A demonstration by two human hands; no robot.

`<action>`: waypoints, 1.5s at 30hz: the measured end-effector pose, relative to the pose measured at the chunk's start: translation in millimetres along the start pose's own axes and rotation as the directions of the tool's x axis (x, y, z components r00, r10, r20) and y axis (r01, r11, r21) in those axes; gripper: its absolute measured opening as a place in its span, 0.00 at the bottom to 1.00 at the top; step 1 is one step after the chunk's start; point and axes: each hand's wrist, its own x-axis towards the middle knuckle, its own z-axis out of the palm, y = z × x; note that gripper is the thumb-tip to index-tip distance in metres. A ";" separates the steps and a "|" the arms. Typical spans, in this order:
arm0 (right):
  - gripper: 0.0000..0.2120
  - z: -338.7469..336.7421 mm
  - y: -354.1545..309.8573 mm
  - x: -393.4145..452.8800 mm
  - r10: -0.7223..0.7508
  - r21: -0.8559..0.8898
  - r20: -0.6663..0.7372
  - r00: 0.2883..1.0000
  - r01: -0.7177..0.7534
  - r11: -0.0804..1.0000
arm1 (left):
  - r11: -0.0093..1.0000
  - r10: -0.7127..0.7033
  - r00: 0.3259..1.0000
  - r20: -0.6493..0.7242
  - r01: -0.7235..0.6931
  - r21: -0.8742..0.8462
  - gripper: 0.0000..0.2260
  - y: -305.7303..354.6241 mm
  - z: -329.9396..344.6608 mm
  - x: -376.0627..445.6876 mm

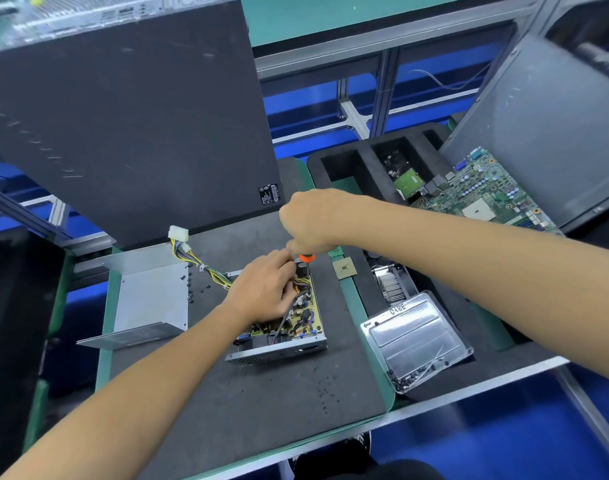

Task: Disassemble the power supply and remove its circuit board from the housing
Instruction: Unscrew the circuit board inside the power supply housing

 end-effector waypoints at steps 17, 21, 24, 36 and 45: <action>0.19 0.3 12.4 -0.8 -0.119 -0.026 -0.082 0.989 0.118 0.993 | 0.999 0.026 1.000 -0.012 -0.026 0.037 0.08 -2.2 0.3 0.4; 0.22 -1.0 17.1 -2.2 -0.072 0.093 -0.101 0.992 0.081 0.992 | 0.999 0.018 1.000 0.009 -0.018 0.033 0.10 -4.9 0.7 0.1; 0.21 0.9 19.7 -2.6 -0.041 0.109 -0.091 0.995 0.051 0.993 | 0.999 0.014 1.000 0.022 -0.015 0.032 0.10 -2.8 -0.2 1.6; 0.21 1.4 22.7 -4.1 -0.023 0.171 -0.072 0.997 0.035 0.985 | 0.999 0.021 1.000 0.022 -0.022 0.040 0.10 -3.1 -1.6 2.5; 0.21 1.1 24.3 -5.5 -0.012 0.195 -0.079 0.997 0.027 0.980 | 0.999 0.021 1.000 0.023 -0.022 0.047 0.09 -3.5 -0.3 2.1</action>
